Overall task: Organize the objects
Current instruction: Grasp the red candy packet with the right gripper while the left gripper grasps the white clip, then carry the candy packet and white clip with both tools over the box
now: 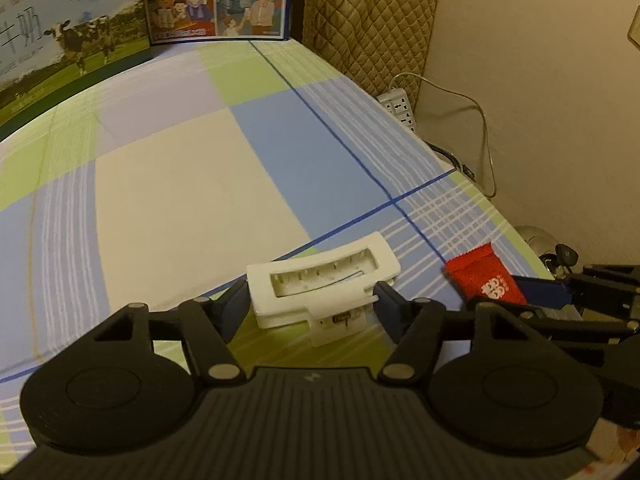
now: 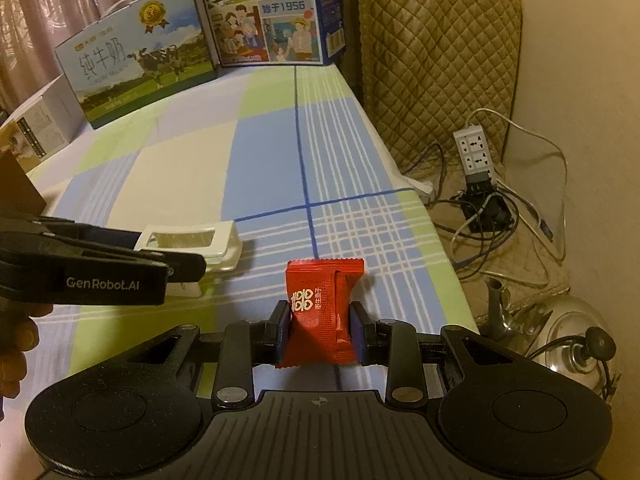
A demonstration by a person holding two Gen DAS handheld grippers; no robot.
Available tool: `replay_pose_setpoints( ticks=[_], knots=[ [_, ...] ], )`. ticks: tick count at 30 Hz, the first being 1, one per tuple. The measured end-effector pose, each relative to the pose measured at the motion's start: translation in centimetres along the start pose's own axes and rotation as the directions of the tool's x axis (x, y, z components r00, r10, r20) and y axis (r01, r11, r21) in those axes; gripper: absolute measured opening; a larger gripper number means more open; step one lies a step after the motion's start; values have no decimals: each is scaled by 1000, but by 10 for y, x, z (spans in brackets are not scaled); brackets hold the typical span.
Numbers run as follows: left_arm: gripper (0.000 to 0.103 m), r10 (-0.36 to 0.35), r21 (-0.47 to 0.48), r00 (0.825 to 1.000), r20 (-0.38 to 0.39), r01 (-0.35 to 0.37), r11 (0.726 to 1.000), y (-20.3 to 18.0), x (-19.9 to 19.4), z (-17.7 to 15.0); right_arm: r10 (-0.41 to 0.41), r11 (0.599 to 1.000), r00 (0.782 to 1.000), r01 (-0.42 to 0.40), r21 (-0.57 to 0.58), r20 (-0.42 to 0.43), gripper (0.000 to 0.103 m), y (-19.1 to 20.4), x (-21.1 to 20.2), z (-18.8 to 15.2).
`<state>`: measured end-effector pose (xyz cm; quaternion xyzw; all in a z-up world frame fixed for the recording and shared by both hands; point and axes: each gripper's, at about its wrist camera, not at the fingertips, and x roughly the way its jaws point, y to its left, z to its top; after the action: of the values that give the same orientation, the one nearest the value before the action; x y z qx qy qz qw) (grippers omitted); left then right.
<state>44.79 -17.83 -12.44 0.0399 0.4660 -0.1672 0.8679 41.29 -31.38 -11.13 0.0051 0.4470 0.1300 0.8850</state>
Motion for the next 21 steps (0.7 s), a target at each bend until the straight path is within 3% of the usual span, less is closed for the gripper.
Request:
replay_pose_setpoints(
  ticks=[12,21],
  knots=[
    [64,50,-87,999,-16,-51,995,36,-36,-28,63,997,998,-61,-46,32,28,25,-20,1],
    [64,69,-156,995,69,-58,986,56,-98,-40,114,990,991,-107,-91,73,28,50,-45,4]
  ],
)
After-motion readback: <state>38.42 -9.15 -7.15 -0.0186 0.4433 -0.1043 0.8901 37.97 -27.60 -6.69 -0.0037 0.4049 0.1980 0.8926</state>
